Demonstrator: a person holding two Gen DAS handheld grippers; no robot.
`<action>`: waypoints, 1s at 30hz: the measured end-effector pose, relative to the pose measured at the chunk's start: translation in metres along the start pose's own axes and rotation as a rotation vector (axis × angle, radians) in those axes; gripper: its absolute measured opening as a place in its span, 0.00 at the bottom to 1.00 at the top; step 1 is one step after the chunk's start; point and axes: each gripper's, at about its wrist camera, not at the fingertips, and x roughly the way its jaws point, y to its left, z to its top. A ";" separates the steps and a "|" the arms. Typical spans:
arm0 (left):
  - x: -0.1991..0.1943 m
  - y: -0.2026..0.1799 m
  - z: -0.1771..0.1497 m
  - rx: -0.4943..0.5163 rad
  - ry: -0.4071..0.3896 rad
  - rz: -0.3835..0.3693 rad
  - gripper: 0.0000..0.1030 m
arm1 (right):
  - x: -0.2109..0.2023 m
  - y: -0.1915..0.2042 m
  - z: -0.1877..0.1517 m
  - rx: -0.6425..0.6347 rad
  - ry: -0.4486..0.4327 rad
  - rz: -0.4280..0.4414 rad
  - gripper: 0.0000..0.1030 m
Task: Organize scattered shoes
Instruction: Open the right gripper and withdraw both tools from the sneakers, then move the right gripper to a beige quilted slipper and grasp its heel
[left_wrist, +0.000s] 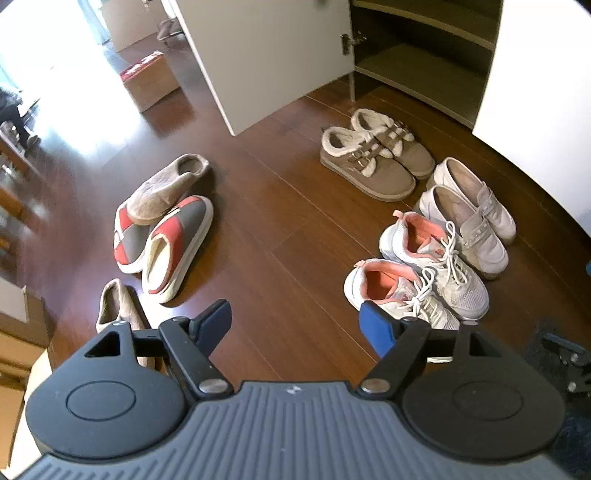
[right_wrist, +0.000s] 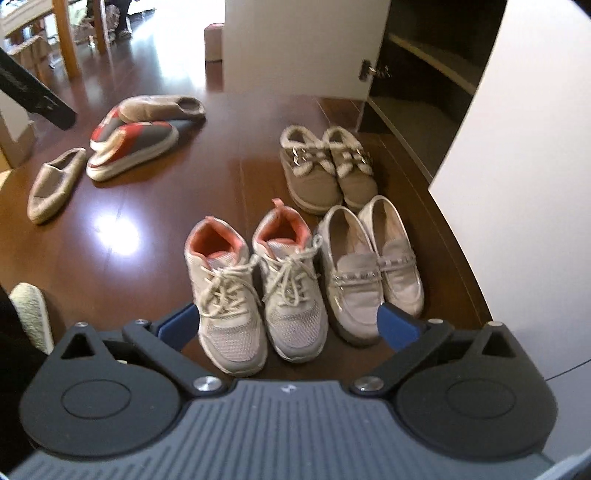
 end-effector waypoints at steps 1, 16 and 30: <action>-0.003 0.002 -0.002 -0.008 -0.005 0.001 0.76 | -0.006 0.001 0.000 -0.003 -0.007 0.012 0.99; -0.014 0.028 -0.027 -0.096 -0.001 -0.001 0.77 | -0.015 0.006 -0.003 -0.018 -0.014 0.025 0.99; -0.020 0.121 -0.087 -0.272 0.082 0.067 0.77 | 0.062 -0.010 0.036 -0.020 0.132 0.001 0.99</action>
